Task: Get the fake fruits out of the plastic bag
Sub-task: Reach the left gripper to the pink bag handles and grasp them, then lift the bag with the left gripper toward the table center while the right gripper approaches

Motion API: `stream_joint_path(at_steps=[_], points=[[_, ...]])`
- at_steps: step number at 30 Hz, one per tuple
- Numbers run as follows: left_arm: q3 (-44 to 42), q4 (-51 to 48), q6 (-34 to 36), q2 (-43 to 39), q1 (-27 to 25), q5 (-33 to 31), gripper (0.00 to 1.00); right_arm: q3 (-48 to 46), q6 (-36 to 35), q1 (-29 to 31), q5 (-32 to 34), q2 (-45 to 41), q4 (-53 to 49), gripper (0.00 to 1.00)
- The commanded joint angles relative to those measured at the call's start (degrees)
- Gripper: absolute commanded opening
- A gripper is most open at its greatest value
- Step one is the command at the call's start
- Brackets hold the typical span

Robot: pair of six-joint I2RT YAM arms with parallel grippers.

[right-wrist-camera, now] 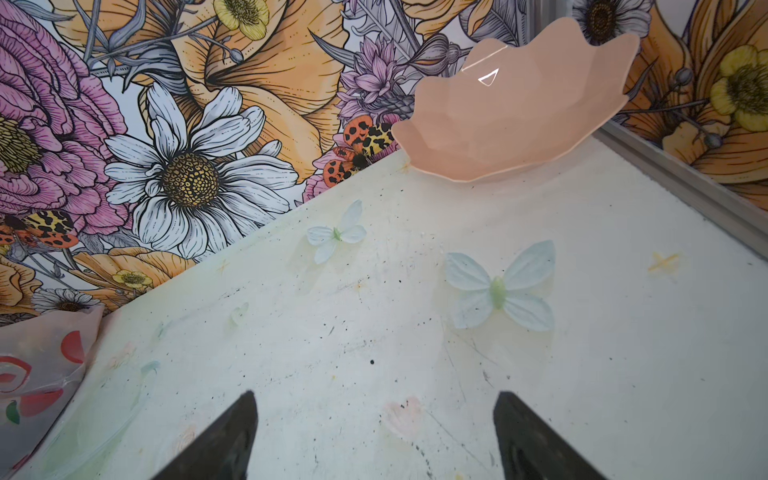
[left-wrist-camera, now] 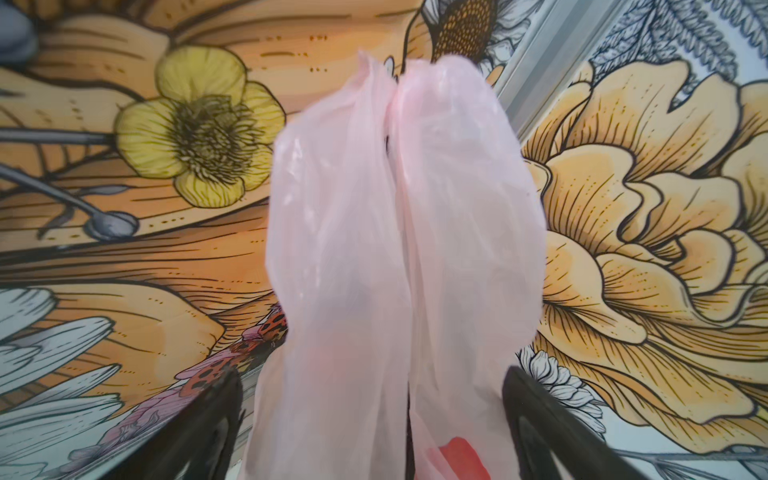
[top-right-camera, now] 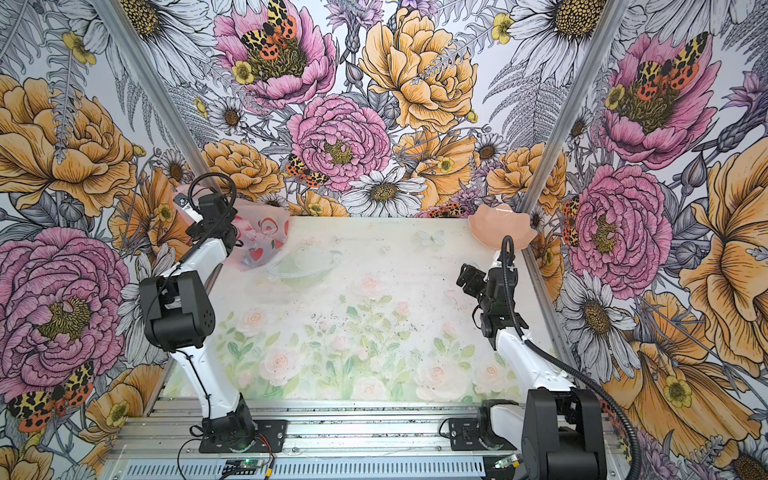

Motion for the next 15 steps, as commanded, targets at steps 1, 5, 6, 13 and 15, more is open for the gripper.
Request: stream_joint_path(at_steps=[1, 5, 6, 13, 15], points=[[4.63, -2.51, -0.14, 2.25, 1.47, 2.96, 0.94, 1.57, -0.75, 0.93, 1.8, 0.6, -1.37, 0.9], [10.4, -4.94, -1.05, 6.55, 2.41, 7.76, 0.78, 1.57, -1.01, 1.31, 2.22, 0.65, -1.82, 0.9], [11.05, -5.06, -1.34, 6.95, 2.51, 9.09, 0.71, 1.62, -1.02, 1.38, 2.31, 0.69, -1.87, 0.9], [12.73, -4.32, -4.33, 7.66, 1.36, 21.77, 0.0, 2.29, -1.01, 1.55, 3.88, 0.13, -3.89, 0.89], [11.37, -4.01, -4.34, 6.52, -0.35, 22.51, 0.0, 3.35, -0.58, 1.49, 6.5, -0.01, -6.66, 0.88]])
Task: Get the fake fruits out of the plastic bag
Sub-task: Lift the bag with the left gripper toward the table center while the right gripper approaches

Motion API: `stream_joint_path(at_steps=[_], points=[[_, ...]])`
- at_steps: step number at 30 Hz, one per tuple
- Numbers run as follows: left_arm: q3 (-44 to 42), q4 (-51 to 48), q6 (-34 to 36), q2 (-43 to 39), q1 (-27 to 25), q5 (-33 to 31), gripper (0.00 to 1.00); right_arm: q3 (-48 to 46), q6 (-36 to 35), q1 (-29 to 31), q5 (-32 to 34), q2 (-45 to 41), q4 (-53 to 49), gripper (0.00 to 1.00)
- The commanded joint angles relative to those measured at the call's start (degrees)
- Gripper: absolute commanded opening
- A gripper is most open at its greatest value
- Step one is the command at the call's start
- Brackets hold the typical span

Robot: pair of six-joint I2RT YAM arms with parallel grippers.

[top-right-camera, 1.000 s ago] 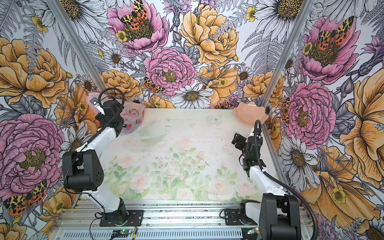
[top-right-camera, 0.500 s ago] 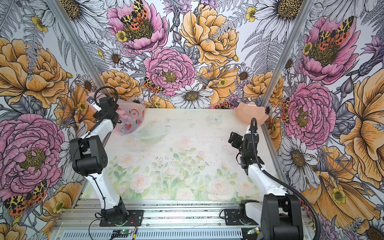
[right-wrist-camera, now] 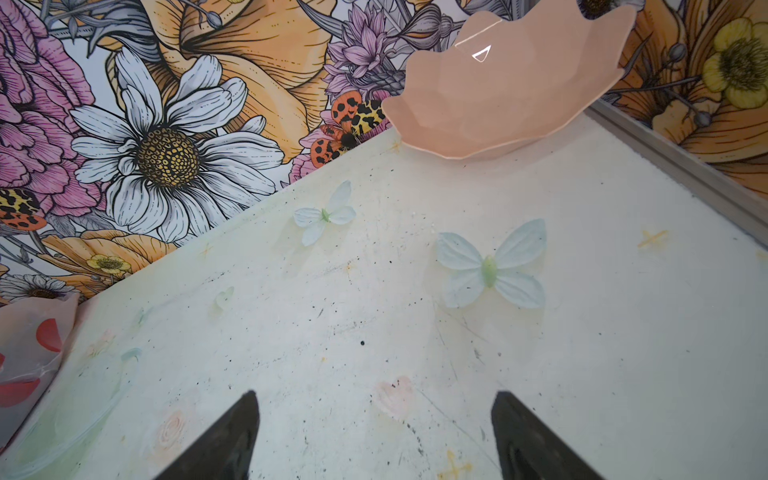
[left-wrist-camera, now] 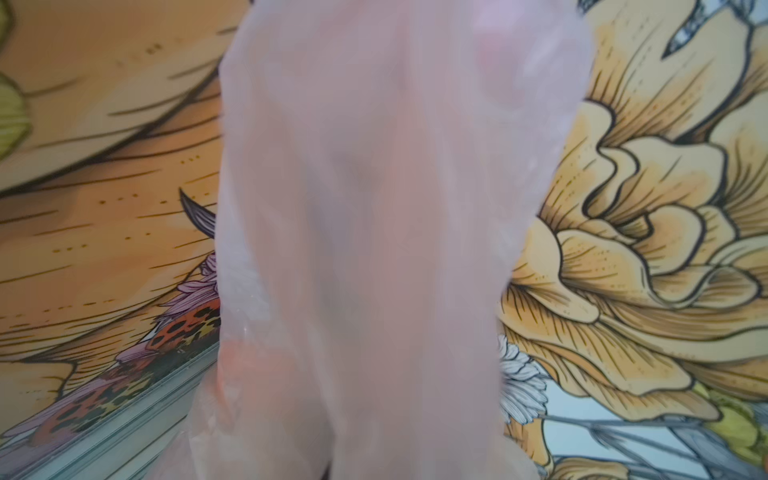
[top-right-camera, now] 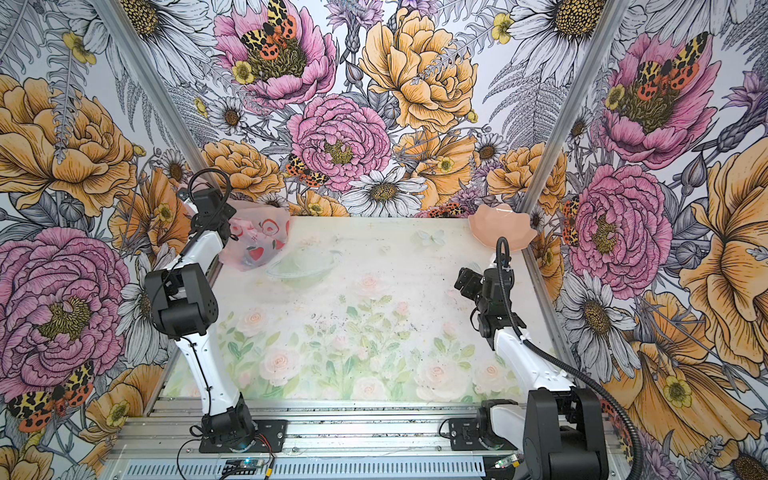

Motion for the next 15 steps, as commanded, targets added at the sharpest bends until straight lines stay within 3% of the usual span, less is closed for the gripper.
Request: stream_joint_path(at_steps=[1, 9, 15], points=[[-0.65, 0.66, -1.04, -1.88, -3.09, 6.74, 0.0, 3.29, -0.26, 0.38, 4.94, -0.15, -4.12, 0.88], [-12.09, 5.32, 1.8, -11.24, -14.56, 7.91, 0.0, 3.56, 2.82, 0.39, 9.58, -1.0, -7.3, 0.88], [-15.16, 5.64, 5.78, -16.09, -23.91, 11.97, 0.0, 4.54, 4.93, 0.42, 8.25, -0.49, -7.76, 0.87]])
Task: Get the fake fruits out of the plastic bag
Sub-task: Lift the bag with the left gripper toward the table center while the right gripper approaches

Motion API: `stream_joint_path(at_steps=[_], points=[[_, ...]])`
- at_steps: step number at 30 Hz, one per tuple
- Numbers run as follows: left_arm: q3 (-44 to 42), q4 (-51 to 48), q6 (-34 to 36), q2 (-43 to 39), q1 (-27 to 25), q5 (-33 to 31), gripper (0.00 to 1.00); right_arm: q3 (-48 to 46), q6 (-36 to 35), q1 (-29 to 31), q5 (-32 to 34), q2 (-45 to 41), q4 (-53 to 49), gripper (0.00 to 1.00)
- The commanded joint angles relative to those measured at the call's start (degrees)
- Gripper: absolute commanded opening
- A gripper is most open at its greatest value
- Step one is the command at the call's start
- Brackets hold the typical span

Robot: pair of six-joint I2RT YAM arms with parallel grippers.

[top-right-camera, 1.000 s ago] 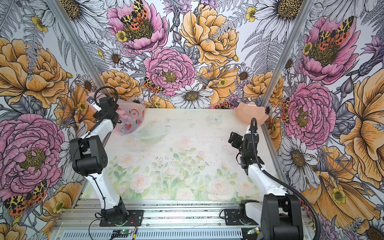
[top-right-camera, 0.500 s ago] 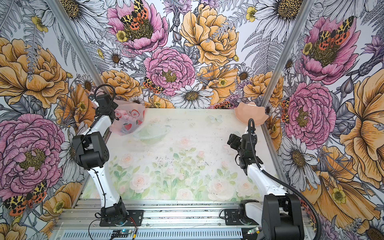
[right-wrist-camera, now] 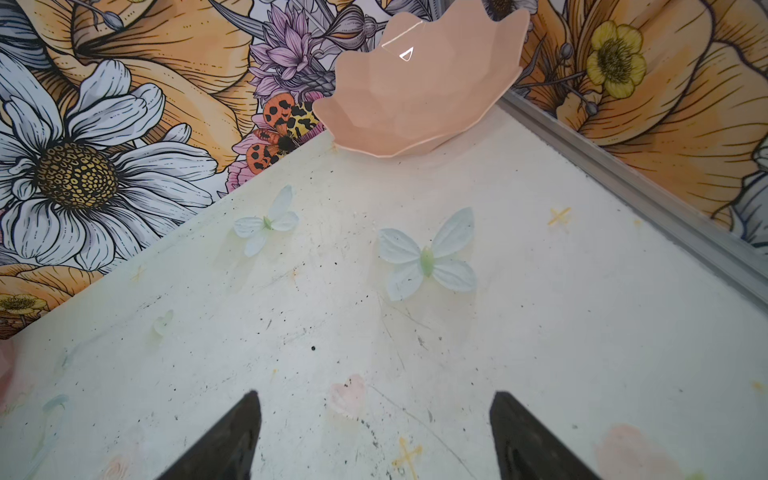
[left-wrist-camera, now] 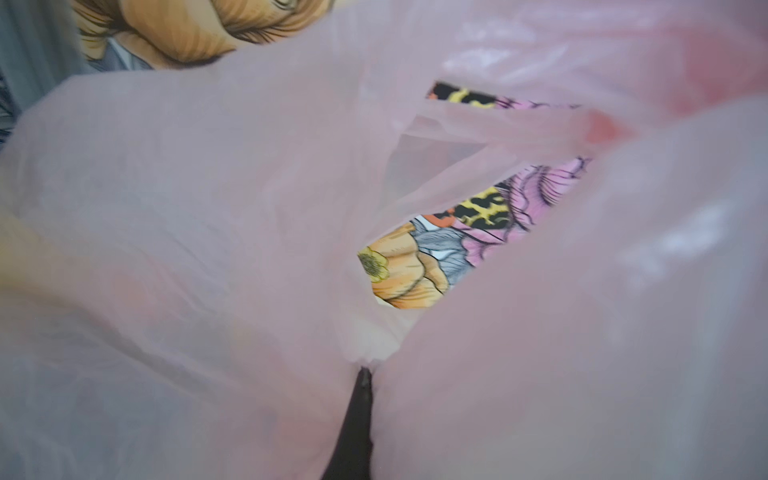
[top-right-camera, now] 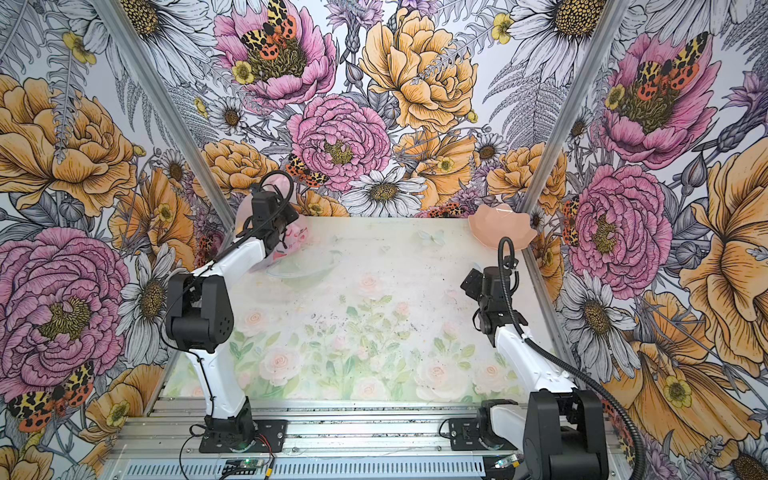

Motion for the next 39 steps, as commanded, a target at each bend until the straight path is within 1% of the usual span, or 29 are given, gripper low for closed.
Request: stream_joint_path(at_steps=[1, 4, 7, 8, 10, 14, 17, 21, 24, 25, 29, 32, 34, 37, 39], points=[[-0.98, 2.3, 4.18, -4.46, -4.17, 5.31, 0.0, 2.19, 2.08, 0.43, 0.37, -0.37, -0.46, 0.87], [-1.18, 0.33, 7.27, -6.14, -9.02, 7.94, 0.0, 2.57, 3.17, 0.4, -1.0, -0.03, -0.37, 0.87], [-1.56, -2.83, 10.64, -6.84, -13.88, 9.66, 0.0, 4.01, 3.28, 0.59, -4.3, 1.22, -0.13, 0.87], [-1.69, -4.33, 11.99, -9.04, -15.75, 10.26, 0.0, 4.84, 3.05, 0.89, -5.65, 1.66, -0.2, 0.87], [-2.59, -6.74, 14.08, -9.97, -19.02, 11.42, 0.0, 5.64, 2.9, 1.92, -7.01, 2.01, -0.11, 0.87], [-6.99, -8.19, 16.31, -12.75, -25.11, 12.54, 0.0, 6.73, 1.82, 4.92, -7.48, 1.86, -0.11, 0.87], [-10.95, -8.61, 17.87, -15.93, -29.62, 11.46, 0.0, 7.19, 1.32, 7.23, -8.0, 1.28, -0.12, 0.86], [-15.88, -7.43, 17.54, -19.32, -32.96, 11.09, 0.0, 7.28, 0.86, 10.23, -7.57, -0.38, -0.11, 0.86], [-18.81, -5.23, 16.39, -21.2, -33.55, 11.57, 0.1, 7.63, 0.86, 12.54, -7.74, -1.71, -0.11, 0.86], [-19.39, -4.8, 15.99, -21.73, -33.65, 11.82, 0.15, 7.92, 0.91, 13.28, -7.86, -2.0, -0.2, 0.86], [-21.04, -3.29, 16.96, -24.62, -33.65, 14.35, 0.42, 9.85, 2.19, 15.85, -8.34, -3.83, -0.9, 0.86], [-22.06, -3.29, 18.39, -27.99, -33.63, 13.87, 0.62, 11.7, 3.52, 18.2, -8.75, -5.48, -0.99, 0.86], [-23.47, -3.3, 19.69, -31.19, -33.53, 12.94, 0.71, 13.74, 3.82, 20.27, -8.82, -5.78, -1.23, 0.86], [-24.96, -4.8, 21.18, -35.39, -33.22, 10.16, 0.79, 17.37, 4.15, 23.96, -8.47, -4.69, -1.52, 0.86], [-25.66, -5.85, 21.44, -37.57, -32.72, 9.24, 0.96, 20.01, 4.43, 26.38, -7.38, -3.23, -2.07, 0.85]])
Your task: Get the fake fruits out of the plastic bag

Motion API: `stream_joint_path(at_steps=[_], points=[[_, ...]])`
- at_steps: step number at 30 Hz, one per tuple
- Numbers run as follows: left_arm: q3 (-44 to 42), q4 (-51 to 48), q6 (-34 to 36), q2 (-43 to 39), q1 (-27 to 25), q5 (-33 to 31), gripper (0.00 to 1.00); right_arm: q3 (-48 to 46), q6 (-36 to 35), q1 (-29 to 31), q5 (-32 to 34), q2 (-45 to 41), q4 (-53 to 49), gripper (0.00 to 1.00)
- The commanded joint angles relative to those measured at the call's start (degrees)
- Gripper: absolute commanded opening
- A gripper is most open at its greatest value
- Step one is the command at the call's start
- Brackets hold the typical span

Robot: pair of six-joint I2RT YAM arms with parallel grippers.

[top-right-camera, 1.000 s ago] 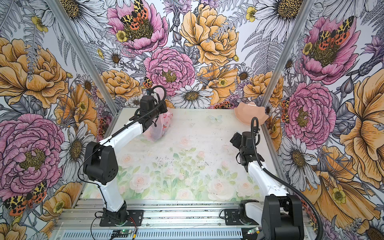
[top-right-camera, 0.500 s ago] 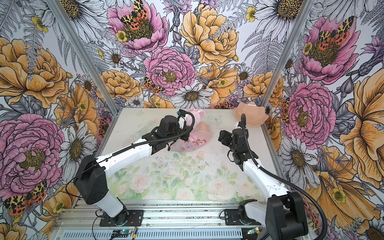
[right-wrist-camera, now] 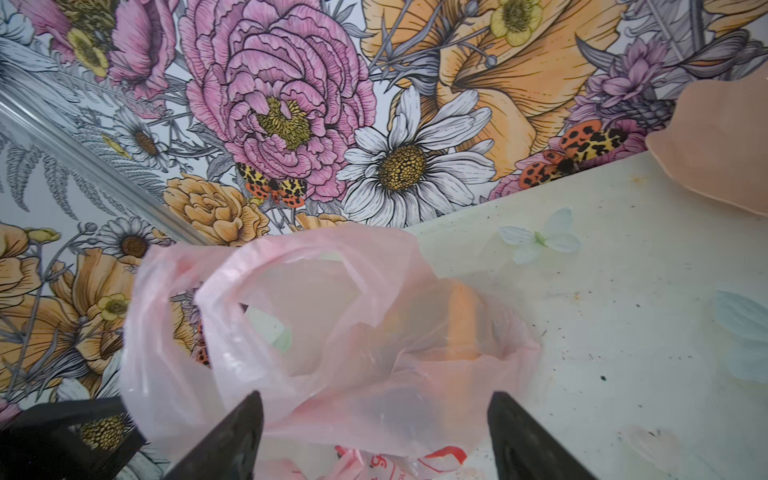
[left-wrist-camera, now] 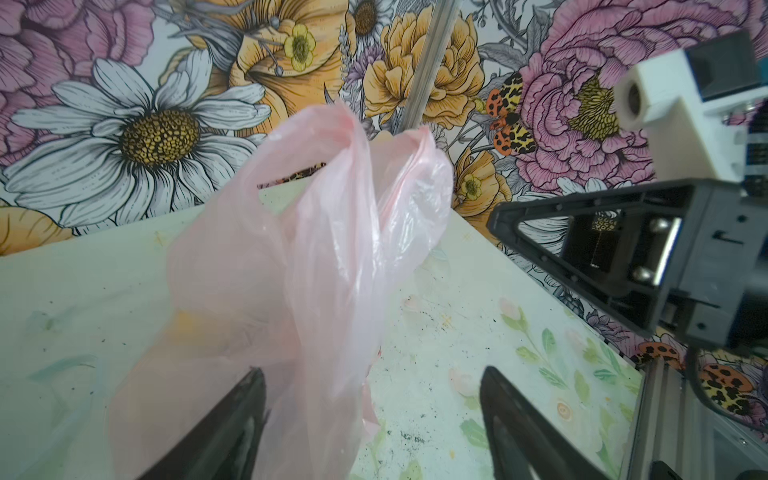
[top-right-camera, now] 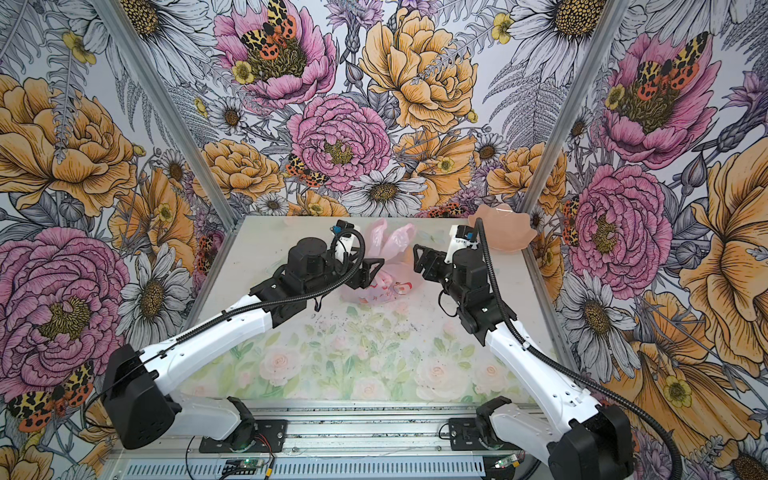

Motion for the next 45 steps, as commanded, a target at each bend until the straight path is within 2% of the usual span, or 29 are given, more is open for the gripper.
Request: stream_joint_path(at_steps=[1, 4, 8, 12, 14, 17, 21, 25, 28, 30, 34, 45], points=[[-1.39, -1.14, 2.18, -3.79, 1.03, -3.21, 0.99, 5.08, 1.23, 3.35, 1.92, 1.91, -0.76, 0.85], [-1.27, -3.42, 0.06, -5.91, 2.21, -7.4, 0.99, 8.15, 3.24, 5.59, 6.0, 4.74, -2.41, 0.85], [-0.93, -5.54, -7.8, -6.94, 6.65, -8.03, 0.99, 11.57, 3.73, 8.38, 10.4, 9.14, -3.05, 0.86], [-2.22, -6.75, -16.32, -7.16, 12.93, -0.69, 0.99, 14.81, 5.55, 9.54, 15.46, 12.93, -6.06, 0.86], [-3.79, -6.3, -21.08, -7.89, 15.24, -1.8, 0.99, 15.54, 6.06, 9.54, 17.12, 14.19, -6.2, 0.85], [-4.32, -5.3, -19.07, -8.8, 16.17, -1.16, 0.99, 17.28, 5.8, 9.54, 18.26, 16.23, -6.47, 0.84], [1.67, -11.03, -14.22, -4.79, 13.07, -2.72, 0.99, 19.23, 5.23, 9.54, 18.71, 19.11, -6.65, 0.81], [7.87, -13.18, -11.06, 0.43, 4.25, -9.76, 0.99, 20.77, 4.26, 9.54, 17.31, 21.7, -6.74, 0.73], [12.43, -13.29, -11.31, 4.34, -1.45, -11.7, 0.99, 20.9, 3.87, 9.63, 15.33, 22.37, -6.65, 0.58], [15.33, -14.19, -12.03, 6.63, -4.1, -15.96, 0.97, 20.9, 3.11, 9.97, 14.49, 22.38, -6.49, 0.45], [23.04, -19.17, -14.28, 12.49, -5.0, -20.38, 0.91, 19.13, 1.99, 11.01, 14.76, 20.97, -5.28, 0.27], [35.76, -26.76, -17.4, 22.4, -4.11, -23.74, 0.74, 14.06, 1.25, 11.65, 14.9, 16.76, -1.73, 0.16]])
